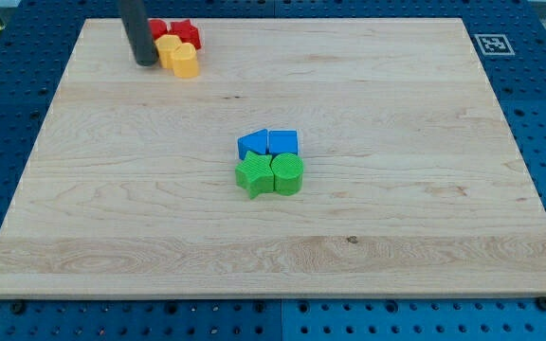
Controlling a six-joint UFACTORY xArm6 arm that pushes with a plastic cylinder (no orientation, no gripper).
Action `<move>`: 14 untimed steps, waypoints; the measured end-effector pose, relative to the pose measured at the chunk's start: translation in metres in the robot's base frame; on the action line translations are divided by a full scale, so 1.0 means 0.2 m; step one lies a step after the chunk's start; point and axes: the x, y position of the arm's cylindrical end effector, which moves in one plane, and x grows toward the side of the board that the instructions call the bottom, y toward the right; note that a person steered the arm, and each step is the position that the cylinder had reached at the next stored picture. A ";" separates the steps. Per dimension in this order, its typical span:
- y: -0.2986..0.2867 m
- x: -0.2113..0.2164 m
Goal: Move yellow heart closer to the blue triangle
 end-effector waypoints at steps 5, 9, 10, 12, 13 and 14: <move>0.24 0.02; 0.78 0.15; 0.91 0.18; 0.82 0.09; 0.75 0.02; 0.68 0.06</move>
